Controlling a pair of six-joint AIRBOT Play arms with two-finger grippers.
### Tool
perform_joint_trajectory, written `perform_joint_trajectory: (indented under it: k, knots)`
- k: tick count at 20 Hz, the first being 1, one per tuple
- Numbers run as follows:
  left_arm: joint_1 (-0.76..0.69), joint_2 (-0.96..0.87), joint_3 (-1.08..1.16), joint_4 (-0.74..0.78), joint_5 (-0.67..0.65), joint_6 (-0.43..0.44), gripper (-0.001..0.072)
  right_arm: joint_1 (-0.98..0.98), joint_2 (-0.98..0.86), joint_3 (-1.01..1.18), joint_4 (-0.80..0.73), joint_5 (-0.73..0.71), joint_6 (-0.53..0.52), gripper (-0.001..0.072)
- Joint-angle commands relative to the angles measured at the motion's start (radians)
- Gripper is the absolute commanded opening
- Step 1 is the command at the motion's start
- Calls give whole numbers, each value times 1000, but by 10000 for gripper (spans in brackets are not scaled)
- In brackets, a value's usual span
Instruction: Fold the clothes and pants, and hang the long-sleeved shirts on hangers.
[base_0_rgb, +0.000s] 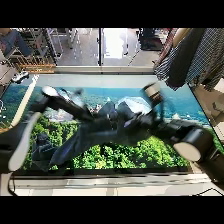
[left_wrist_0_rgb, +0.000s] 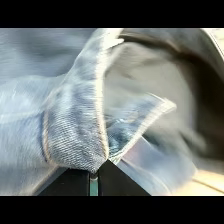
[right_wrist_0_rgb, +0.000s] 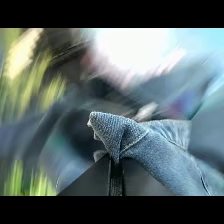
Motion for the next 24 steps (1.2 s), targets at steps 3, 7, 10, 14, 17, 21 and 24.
perform_joint_trajectory:
  k: [3, 7, 10, 14, 17, 21, 24]
  knots:
    - [233, 233, 203, -814, -56, 261, 24, -159, 5, 204, 47, -463, 199, 41]
    - [291, 352, 257, -632, -132, 541, 24, -161, -8, 334, -6, -304, 142, 41]
    - [251, 363, 235, -186, -246, 451, 24, -161, -76, 333, -7, -165, 143, 41]
    - [242, 352, 136, 156, -247, 347, 508, -122, -217, 333, 56, -190, 143, 41]
    - [314, 349, 76, 651, -243, 148, 567, -49, -311, 333, 55, -179, 122, 41]
    - [604, 351, 3, 1070, 13, -9, 480, 0, -372, 333, 54, -160, 60, 42]
    - [867, 338, -40, 1058, 271, -71, 477, -2, -380, 333, 49, -153, 38, 42]
